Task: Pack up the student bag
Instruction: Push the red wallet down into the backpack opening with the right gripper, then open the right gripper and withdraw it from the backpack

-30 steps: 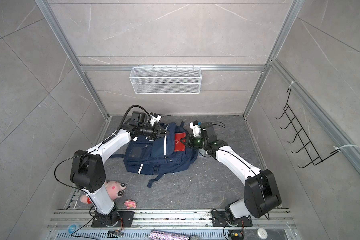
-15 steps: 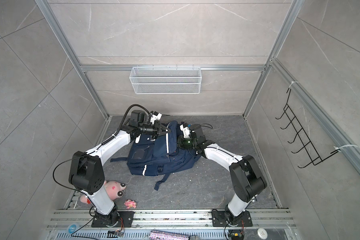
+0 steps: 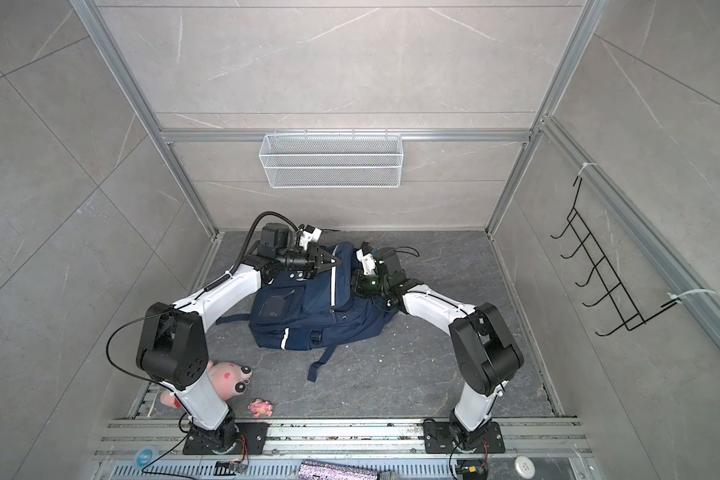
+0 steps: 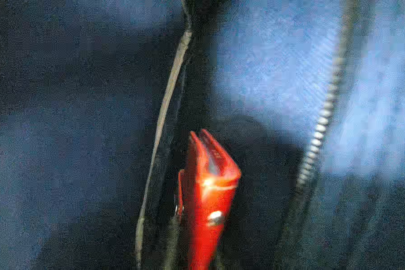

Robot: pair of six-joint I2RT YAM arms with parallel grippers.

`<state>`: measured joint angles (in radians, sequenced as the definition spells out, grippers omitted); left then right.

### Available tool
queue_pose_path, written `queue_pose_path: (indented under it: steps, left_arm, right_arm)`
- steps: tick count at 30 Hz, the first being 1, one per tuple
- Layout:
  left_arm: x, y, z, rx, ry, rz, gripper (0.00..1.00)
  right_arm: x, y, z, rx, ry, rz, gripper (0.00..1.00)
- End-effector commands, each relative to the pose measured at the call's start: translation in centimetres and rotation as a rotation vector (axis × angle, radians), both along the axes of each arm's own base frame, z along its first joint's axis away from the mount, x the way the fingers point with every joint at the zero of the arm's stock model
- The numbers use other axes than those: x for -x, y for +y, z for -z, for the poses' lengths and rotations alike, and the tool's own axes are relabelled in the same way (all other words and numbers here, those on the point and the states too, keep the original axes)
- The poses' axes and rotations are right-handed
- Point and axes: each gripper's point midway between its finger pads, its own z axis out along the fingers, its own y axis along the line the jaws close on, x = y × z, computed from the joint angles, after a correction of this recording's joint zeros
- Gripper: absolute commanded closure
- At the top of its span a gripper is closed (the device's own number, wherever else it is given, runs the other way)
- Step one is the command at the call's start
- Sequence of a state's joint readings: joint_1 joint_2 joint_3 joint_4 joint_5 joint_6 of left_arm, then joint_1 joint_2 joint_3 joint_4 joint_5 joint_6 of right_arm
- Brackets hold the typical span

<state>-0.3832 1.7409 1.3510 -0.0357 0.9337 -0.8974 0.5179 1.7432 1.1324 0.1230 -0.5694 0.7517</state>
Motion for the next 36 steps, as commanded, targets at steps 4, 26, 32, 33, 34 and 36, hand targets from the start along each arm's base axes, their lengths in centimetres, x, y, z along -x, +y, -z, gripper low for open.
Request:
queue_pose_path:
  steps: [4,26,32,33,34,36]
  left_arm:
    - [2.3,-0.9,-8.8,0.140,-0.281,0.071,1.00]
    - [1.2,0.4,-5.6,0.078,-0.236,-0.007,1.00]
    - [1.3,0.7,-4.9,0.060,-0.225,-0.005,1.00]
    - [1.2,0.7,-4.8,0.059,-0.222,-0.005,1.00]
    - [1.2,0.8,-4.8,0.058,-0.223,-0.006,1.00]
    - [1.2,0.8,-4.6,0.054,-0.223,-0.004,1.00]
  right_arm:
    - [1.0,0.2,-2.0,0.033,-0.065,-0.020,0.70]
    - [2.4,-2.9,-4.8,0.165,-0.140,0.031,0.40]
    - [2.9,-3.9,-5.8,0.201,-0.164,0.040,0.28]
    - [3.0,-4.0,-5.9,0.205,-0.169,0.039,0.26]
    - [3.1,-4.1,-6.0,0.212,-0.169,0.038,0.24]
    - [3.2,-4.3,-6.4,0.219,-0.176,0.041,0.21]
